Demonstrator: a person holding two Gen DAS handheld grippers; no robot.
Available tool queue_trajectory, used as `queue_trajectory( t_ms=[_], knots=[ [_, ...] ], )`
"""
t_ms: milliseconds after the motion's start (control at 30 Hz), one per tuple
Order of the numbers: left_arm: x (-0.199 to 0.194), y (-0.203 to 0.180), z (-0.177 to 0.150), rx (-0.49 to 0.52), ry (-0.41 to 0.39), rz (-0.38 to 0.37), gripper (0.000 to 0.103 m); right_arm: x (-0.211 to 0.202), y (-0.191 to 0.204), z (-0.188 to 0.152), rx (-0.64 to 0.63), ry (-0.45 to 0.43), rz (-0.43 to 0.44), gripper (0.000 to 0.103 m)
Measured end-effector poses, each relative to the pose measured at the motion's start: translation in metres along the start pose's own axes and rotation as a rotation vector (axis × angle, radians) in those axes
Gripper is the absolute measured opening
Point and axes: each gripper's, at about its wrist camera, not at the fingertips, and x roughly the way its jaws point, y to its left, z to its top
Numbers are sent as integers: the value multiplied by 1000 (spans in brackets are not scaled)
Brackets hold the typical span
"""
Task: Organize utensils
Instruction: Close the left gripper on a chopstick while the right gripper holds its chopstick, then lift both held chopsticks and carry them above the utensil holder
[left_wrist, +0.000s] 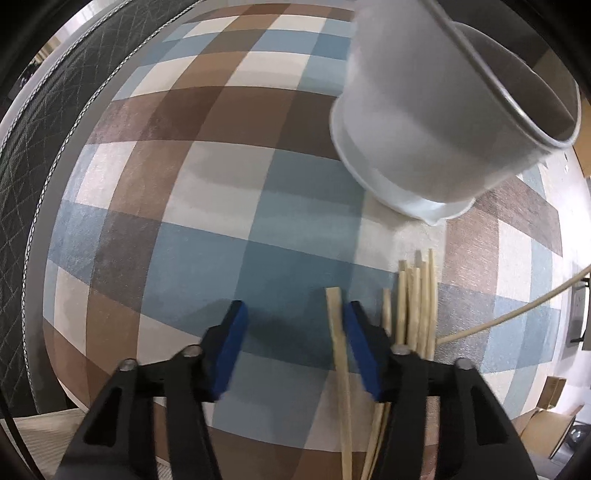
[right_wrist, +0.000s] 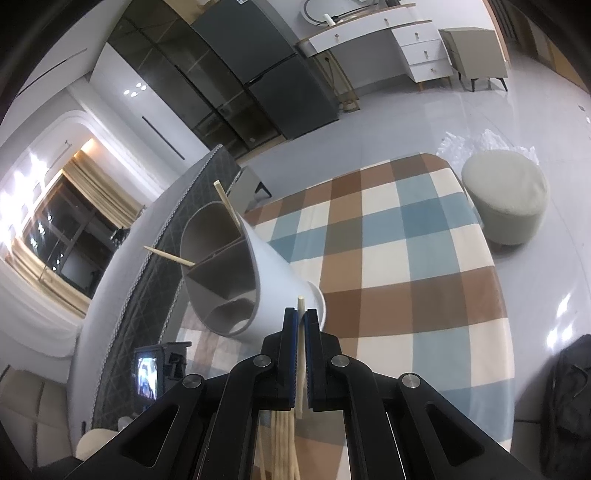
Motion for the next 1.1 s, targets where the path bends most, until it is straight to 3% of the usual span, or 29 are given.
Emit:
queue_trajectory(
  t_ms=[33,100,133,333,400,600,700,867,1100],
  knots=[
    [-2,-3,1,13,4,-4,23,0,1,0,-4,-1,2,3],
    [-3,-14,1,66,8,-9,4,-1,3,-1,-18,-5,1,3],
    [-3,-18,1,78,4,4,3,-1,4,-1,-23,-6,-1,3],
    [-5,-8,4,14,5,-46,2,-4,10,-5,-65,-25,-10,3],
    [-21,6,4,3,-37,-63,2,-5,13,-8,-83,-24,-22,3],
    [-82,31,-9,2,-306,-158,2,-12,24,-16,-125,-61,-41,3],
    [-104,36,-16,5,-388,-204,2,-17,35,-23,-166,-88,-49,3],
    [-124,43,-30,21,-471,-220,2,-31,53,-35,-235,-170,-80,3],
    [-132,59,-31,14,-508,-263,2,-47,65,-54,-261,-235,-113,3]
  ],
)
